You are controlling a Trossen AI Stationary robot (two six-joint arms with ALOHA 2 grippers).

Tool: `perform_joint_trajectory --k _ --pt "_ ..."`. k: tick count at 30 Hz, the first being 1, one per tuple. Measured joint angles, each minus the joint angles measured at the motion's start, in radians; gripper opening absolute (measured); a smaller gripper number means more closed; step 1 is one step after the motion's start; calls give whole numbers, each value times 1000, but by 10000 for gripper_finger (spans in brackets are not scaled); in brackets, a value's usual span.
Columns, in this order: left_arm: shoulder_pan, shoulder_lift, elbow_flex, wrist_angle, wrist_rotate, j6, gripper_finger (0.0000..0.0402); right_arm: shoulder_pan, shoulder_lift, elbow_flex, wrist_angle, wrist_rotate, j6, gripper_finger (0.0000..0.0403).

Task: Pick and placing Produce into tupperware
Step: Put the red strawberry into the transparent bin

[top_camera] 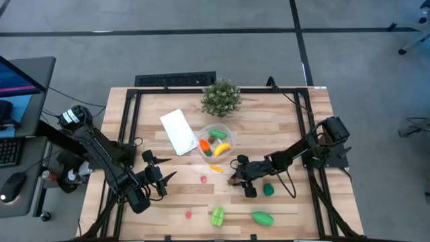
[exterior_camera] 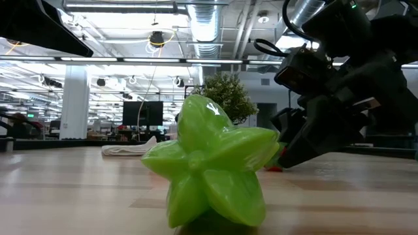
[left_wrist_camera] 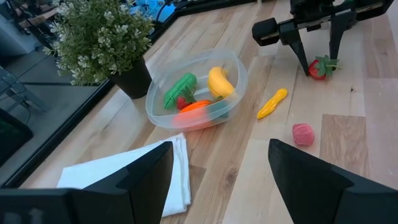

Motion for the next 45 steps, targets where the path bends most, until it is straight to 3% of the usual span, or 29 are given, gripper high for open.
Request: perform_joint_trajectory --k 12,37,45 --pt "0 0 0 0 0 0 254 0 0 0 0 -1 0 168" --pt "0 0 0 1 0 0 254 1 -1 0 75 -2 -60 150" --pt "0 0 0 17 1 1 254 -15 -86 0 53 -1 -125 159"
